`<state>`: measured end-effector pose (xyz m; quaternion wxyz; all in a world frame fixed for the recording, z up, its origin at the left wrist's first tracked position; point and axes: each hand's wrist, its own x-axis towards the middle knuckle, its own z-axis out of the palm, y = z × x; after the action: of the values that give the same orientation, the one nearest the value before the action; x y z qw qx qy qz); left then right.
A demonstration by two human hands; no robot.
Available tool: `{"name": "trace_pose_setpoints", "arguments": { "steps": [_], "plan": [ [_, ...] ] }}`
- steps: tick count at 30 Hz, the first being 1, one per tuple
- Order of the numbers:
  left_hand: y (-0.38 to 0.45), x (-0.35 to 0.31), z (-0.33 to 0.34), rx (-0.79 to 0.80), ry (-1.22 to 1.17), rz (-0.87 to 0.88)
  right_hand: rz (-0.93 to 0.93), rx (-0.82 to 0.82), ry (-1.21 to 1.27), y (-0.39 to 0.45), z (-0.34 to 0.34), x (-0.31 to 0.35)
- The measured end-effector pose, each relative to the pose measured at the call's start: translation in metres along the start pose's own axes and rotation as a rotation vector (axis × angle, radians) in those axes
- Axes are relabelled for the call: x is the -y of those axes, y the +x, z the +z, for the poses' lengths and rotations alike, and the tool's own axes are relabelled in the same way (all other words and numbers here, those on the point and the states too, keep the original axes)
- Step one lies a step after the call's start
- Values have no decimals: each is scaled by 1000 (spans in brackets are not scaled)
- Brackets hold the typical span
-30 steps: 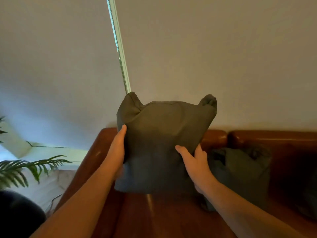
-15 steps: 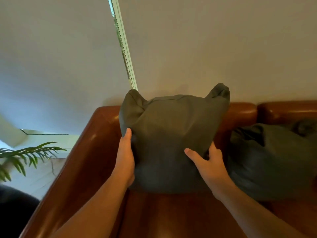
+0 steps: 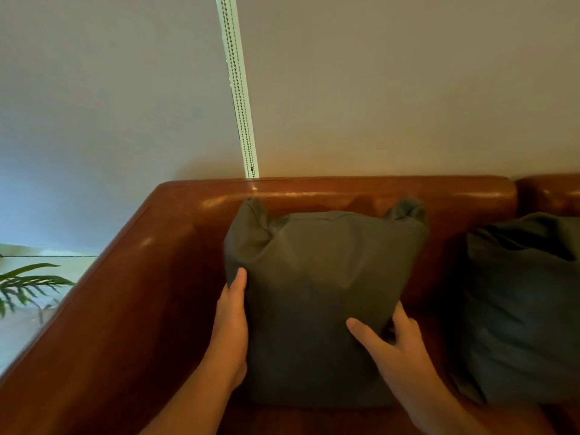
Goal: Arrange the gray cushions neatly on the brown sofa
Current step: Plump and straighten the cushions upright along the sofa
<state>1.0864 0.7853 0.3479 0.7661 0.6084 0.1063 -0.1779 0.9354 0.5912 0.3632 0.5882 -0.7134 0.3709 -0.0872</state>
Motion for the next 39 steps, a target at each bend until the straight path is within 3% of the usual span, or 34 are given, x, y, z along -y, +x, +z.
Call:
{"name": "trace_pose_setpoints", "arguments": {
  "steps": [7,11,20,24,27,29,32,36,39],
  "plan": [
    [27,35,6,-74,-68,146,-16,57,-45,32,17,-25],
    [40,44,7,-121,-58,201,-31,-32,-115,42,33,-31],
    [27,35,11,-151,-27,162,-24,-47,-42,43,21,-35],
    [20,6,2,-125,-33,81,-74,-137,79,48,-15,-34],
    [20,-26,-5,-182,63,123,-79,-346,231,59,-38,-10],
    [24,-53,-6,-246,181,171,-37,-391,301,70,-52,18],
    [40,-98,-3,-287,351,220,68,-356,327,99,-68,65],
    [62,-145,20,-143,462,31,-5,-163,180,113,-66,109],
    [69,-157,41,-131,606,-19,-3,-53,157,120,-53,123]
  ]
}}
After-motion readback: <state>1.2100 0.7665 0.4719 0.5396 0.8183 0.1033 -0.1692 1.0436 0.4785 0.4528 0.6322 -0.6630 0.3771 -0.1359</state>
